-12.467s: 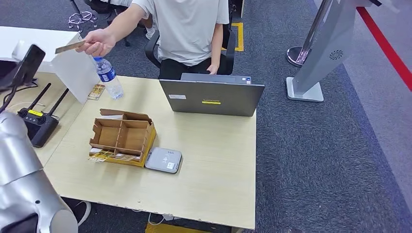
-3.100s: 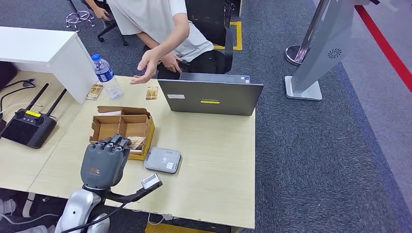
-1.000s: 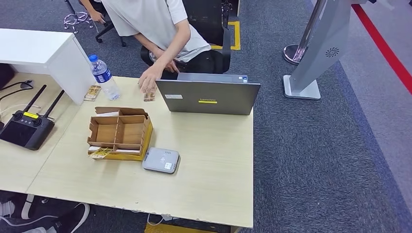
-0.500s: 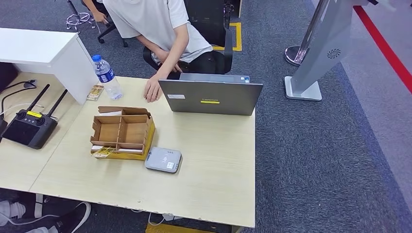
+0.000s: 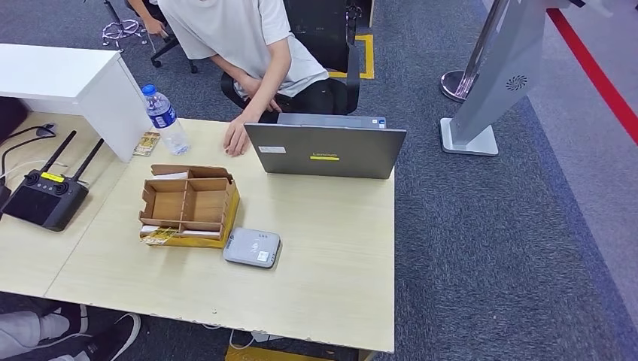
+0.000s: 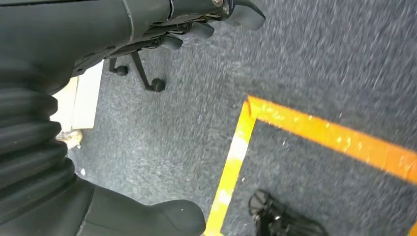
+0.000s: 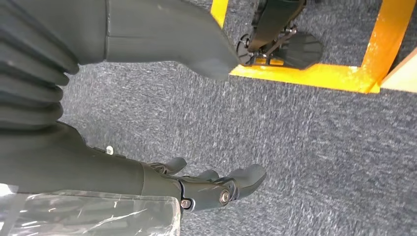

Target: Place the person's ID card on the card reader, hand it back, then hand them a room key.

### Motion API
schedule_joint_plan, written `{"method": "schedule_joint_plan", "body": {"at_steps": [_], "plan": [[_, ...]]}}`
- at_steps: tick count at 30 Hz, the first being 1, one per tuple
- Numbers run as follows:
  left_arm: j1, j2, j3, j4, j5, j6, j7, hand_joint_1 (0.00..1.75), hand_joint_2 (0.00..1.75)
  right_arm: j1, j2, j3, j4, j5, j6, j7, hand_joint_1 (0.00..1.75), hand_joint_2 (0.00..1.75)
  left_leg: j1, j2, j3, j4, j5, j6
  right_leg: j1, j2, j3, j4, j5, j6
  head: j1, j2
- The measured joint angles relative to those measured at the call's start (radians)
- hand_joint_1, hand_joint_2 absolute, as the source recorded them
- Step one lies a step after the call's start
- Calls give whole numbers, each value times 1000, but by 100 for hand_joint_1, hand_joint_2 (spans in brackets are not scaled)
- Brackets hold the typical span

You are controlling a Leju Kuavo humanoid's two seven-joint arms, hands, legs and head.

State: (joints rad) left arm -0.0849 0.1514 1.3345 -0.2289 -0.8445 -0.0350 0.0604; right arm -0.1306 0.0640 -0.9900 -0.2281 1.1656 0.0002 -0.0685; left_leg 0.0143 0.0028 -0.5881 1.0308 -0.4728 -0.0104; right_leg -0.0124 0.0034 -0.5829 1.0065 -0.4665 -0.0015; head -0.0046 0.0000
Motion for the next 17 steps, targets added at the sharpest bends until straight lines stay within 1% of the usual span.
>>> {"method": "schedule_joint_plan", "body": {"at_steps": [3,4,8,16,17], "plan": [[11,-15,-57,0,45,0,0,0,0,12,0,47,-5,-62,0,1,0,44,0,0,0,0,0,0,0,0,0,0,0,0,0,0],[14,-19,-75,0,59,0,0,0,0,15,-1,63,-7,-82,0,2,0,0,0,0,0,0,0,0,0,0,0,0,0,0,0,0],[28,-30,-151,0,115,1,-3,0,0,32,-4,125,-17,-160,0,5,0,0,0,0,0,0,0,0,0,0,0,0,0,0,0,0],[61,-48,-338,-5,239,4,-11,0,0,74,-11,266,-40,-333,0,16,0,0,0,0,0,0,0,0,0,0,0,0,0,1,0,0],[64,-49,-350,-6,247,5,-11,0,0,77,-11,275,-41,-344,0,17,0,0,0,0,0,0,0,0,0,0,0,0,0,1,0,0]]}}
